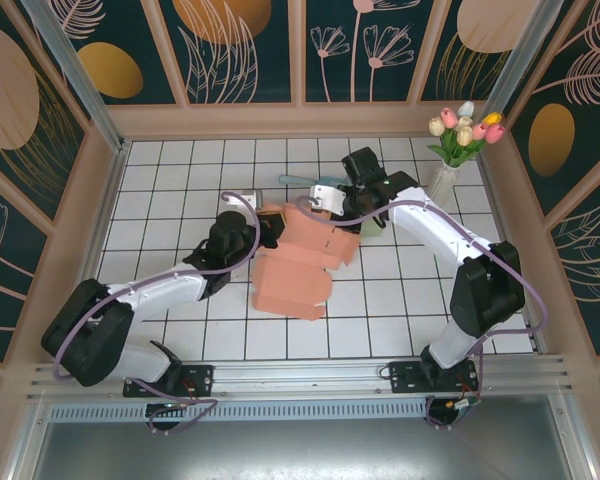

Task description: Fold the paper box

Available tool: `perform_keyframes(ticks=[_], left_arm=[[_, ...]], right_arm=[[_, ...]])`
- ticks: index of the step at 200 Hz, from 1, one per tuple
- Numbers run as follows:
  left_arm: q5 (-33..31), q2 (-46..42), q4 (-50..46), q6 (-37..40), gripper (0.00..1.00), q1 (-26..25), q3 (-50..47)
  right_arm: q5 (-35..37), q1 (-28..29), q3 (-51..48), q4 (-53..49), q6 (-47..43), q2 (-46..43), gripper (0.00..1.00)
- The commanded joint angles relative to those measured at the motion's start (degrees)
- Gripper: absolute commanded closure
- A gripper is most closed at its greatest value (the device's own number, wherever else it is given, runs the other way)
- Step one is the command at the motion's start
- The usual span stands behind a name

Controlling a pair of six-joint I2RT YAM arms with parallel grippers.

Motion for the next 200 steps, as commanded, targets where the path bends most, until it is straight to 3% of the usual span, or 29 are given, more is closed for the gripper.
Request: perform_keyframes(ticks=[1,33,59,97,130,169,200], left_arm=[[1.00,2.17,2.18,-0.46,0.89,-0.17,2.63],[-2.02,2.39,-0.73,0.43,0.86,-0.03,3.69],[-8.29,0.17,-4.15,-0.96,0.83,0.78,-0.42],[-5.63,-1.62,-1.37,-5.61,0.83,6.04,-9.57],[-4.34,-0.84,-1.62,-5.58,0.83,6.13,-10.86],[-8.61,0.80,-2.40,-5.50,0.83,6.17,-11.14],[-5.08,2.54,-0.85,-5.66,0.84,6.28,-9.81]], right_arm=[[-0.94,1.95,1.42,1.08,1.24,0.58,1.00],[0.09,2.39,-1.48,2.75,0.32,-0.53,1.00],[4.06,1.98,-4.92,5.31,-0.65,-2.26,1.00],[6.51,2.38,-5.03,6.97,-0.38,-3.50,1.00],[8.31,2.54,-5.80,8.75,0.34,-3.58,1.00],[7.27,2.55,-7.29,9.65,0.00,-4.68,1.00],[6.22,2.58,-6.63,9.69,0.85,-4.71,1.00]])
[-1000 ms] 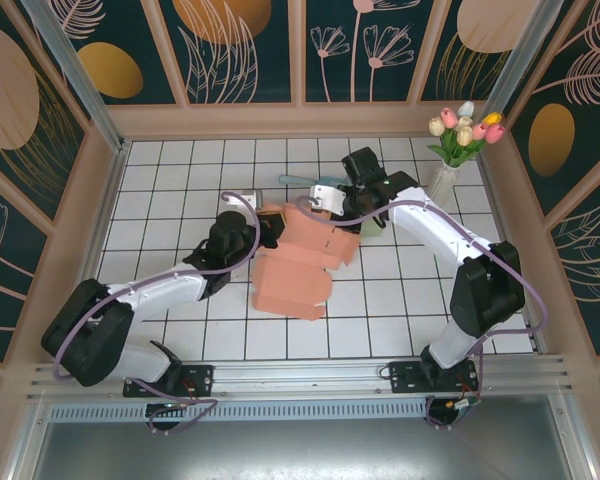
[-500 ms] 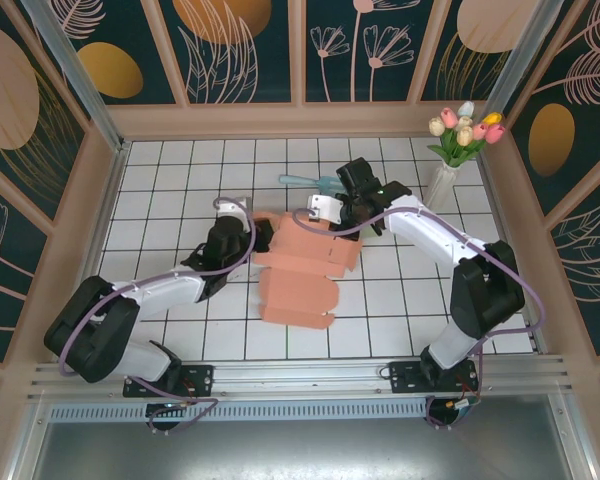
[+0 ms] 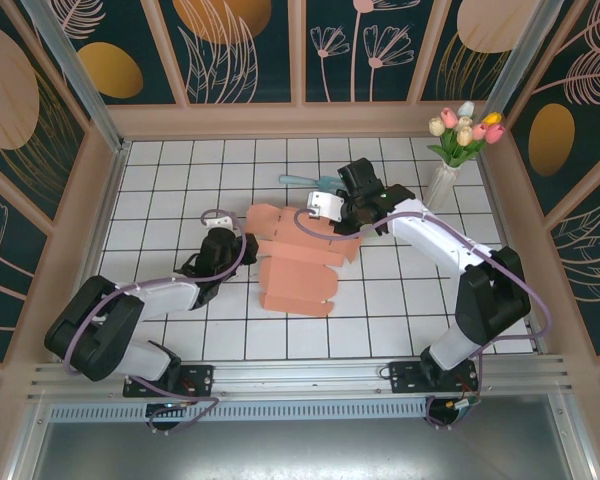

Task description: Fold the paper box

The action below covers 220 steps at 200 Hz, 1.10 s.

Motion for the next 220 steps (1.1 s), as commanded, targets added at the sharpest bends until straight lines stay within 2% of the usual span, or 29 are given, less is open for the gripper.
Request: perform_keyframes(ticks=[1,41,91,132,154,174,207,220], left_arm=[[2.11,1.75,1.80,-0.74,0.84,0.06,0.96],[13.59,3.81,8.34,-5.05,0.85,-0.27,3.03],[18.95,4.50,15.26,-11.07,0.83,-2.18,3.66],[22.81,8.94,18.97,-14.28,0.84,-3.90,6.10],[20.32,7.64,16.62,-12.69,0.84,-3.84,5.53],[16.16,2.06,12.53,-8.11,0.83,-3.77,3.44],[3.26,-11.86,7.39,2.37,0.81,-3.84,-4.07],[-1.90,-17.26,6.94,5.20,0.75,-3.78,-7.74]], right_arm=[[-0.90,0.40,-0.06,1.58,1.01,-1.78,1.00],[0.12,0.32,-0.09,2.42,1.81,-0.96,1.00],[1.35,0.18,-0.32,4.21,3.45,0.13,1.00],[-0.26,0.14,-0.62,4.74,4.51,0.66,1.00],[1.19,-0.16,-1.41,5.10,3.54,0.48,1.00],[3.28,-0.82,-2.58,6.55,2.29,-0.60,1.00],[8.53,1.13,-8.59,13.84,-4.67,-5.15,1.00],[9.89,2.56,-11.02,17.43,-6.61,-6.78,1.00]])
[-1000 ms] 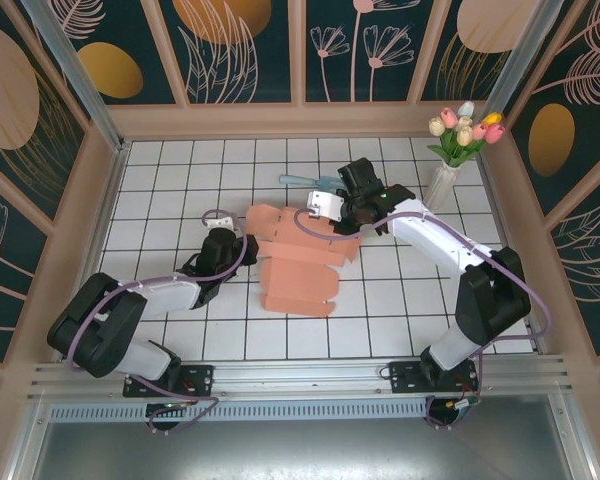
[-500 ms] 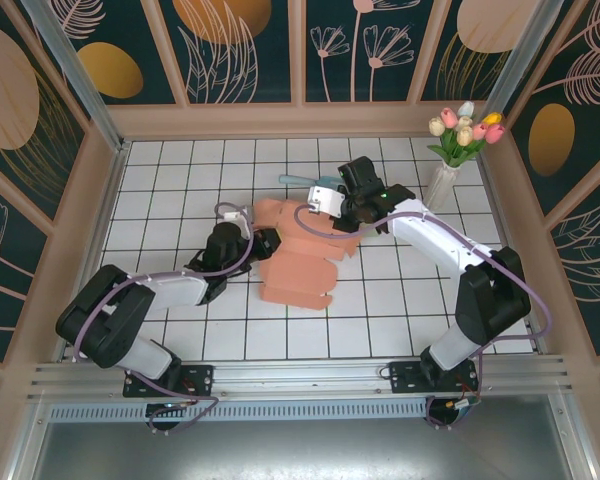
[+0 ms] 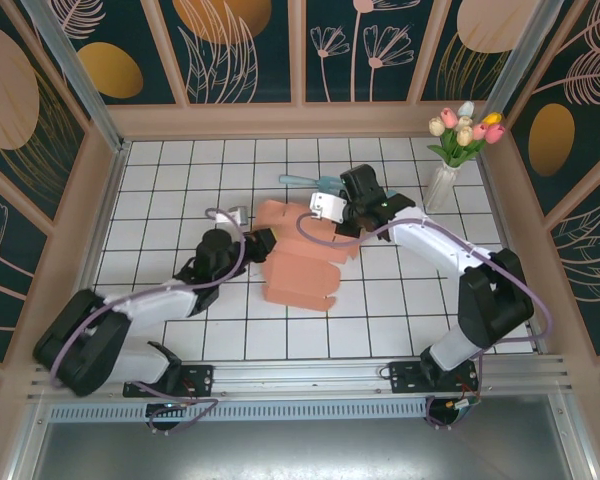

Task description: Fold the paper box

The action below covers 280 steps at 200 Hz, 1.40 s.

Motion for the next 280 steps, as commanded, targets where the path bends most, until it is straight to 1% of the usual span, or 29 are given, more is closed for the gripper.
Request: perform_keyframes(ticks=[1,14,33,59,83,105,129,161,187,206,229,280], left_arm=[[-11.97,-8.39,-3.10,8.77,0.74,-0.10,-5.51],[-15.42,-13.11,-2.40,10.80,0.68,-0.11,-9.45],[-17.79,-16.71,0.09,12.60,0.62,-0.16,-14.37],[-17.27,-15.71,2.68,15.17,0.61,-0.14,-17.11],[-17.07,-14.94,5.38,17.55,0.59,-0.15,-18.72],[-17.41,-15.85,7.01,18.36,0.58,-0.13,-20.35],[-17.89,-15.78,8.39,19.59,0.55,-0.10,-21.74],[-13.68,-13.36,12.44,20.14,0.52,-0.16,-22.85],[-12.50,-12.31,13.51,20.49,0.50,-0.12,-22.89],[-10.68,-12.22,14.87,20.68,0.50,-0.14,-23.11],[-6.75,-11.49,16.53,20.98,0.50,-0.14,-23.13],[-2.06,-6.40,19.85,21.65,0.52,-0.13,-22.09]], right_arm=[[4.38,2.49,-3.62,7.63,-5.55,-4.64,1.00],[4.87,3.85,-4.99,9.62,-6.53,-5.39,1.00],[4.85,5.98,-8.53,14.05,-9.21,-6.77,1.00],[5.17,8.00,-13.62,21.92,-12.10,-7.47,1.00],[5.45,9.50,-16.30,24.68,-15.10,-6.94,1.00],[9.44,10.98,-19.46,30.85,-18.07,-6.02,1.00],[12.81,12.28,-23.20,40.45,-20.56,-5.10,1.00],[12.82,13.55,-27.96,50.73,-22.89,-4.93,1.00],[12.82,14.02,-30.81,55.62,-23.45,-4.95,1.00],[13.15,14.30,-32.08,57.95,-23.62,-4.95,1.00],[12.88,14.63,-32.91,59.67,-22.93,-5.56,1.00],[14.04,15.34,-34.81,66.05,-23.30,-5.57,1.00]])
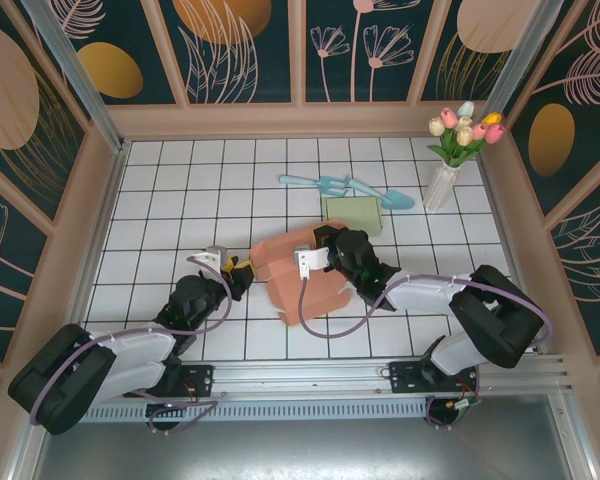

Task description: Fold the paper box

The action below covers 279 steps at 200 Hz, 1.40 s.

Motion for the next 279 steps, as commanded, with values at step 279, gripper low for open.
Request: perform_keyframes(ticks=[279], left_arm=[[15.79,27.71,20.39,-3.71,0.63,-2.29,9.85]], right_arm=[[11.38,2.68,-8.20,30.44,-2.33,15.22,1.00]])
